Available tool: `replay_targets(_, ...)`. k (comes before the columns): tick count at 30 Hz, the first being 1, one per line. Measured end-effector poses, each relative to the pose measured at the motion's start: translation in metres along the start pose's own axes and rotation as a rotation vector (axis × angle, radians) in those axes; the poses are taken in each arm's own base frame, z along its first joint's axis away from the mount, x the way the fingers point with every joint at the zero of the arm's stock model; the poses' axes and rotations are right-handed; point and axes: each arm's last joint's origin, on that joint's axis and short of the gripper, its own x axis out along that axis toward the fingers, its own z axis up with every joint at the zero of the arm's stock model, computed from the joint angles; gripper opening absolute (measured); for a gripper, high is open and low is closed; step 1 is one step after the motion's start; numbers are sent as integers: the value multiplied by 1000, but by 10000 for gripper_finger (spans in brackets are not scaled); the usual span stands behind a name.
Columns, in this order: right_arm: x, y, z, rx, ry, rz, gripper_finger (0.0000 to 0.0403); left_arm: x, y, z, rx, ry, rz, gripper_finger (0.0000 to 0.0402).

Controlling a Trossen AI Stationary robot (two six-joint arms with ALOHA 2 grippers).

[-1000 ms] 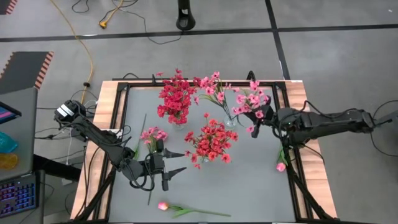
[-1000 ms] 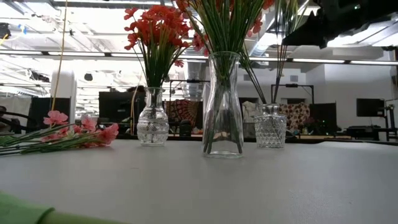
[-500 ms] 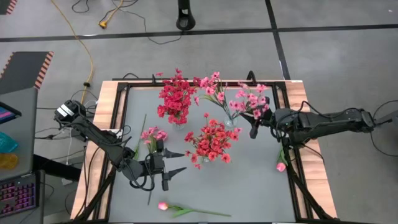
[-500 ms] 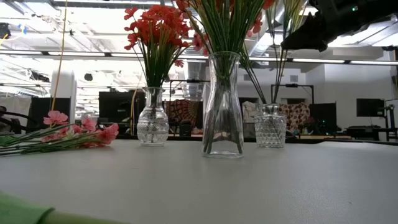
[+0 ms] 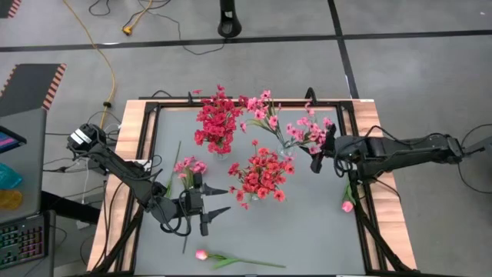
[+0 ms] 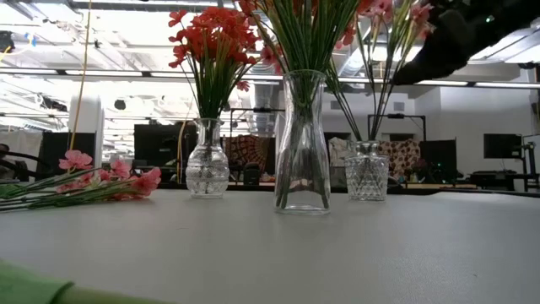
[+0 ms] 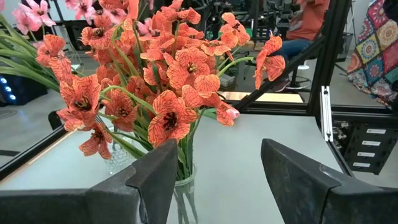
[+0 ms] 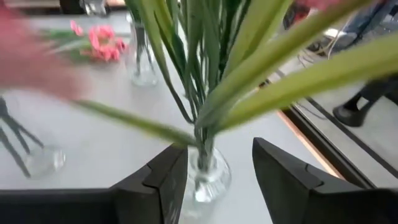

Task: Sort flowers into vase by color
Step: Move the pink flowers onto the bottom center table

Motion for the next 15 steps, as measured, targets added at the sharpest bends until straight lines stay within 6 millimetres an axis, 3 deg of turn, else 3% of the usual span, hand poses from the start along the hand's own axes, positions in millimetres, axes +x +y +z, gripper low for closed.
replay_targets(15,-47,-21,28,-134,264,20,205,0,0,0,0,0,0,221)
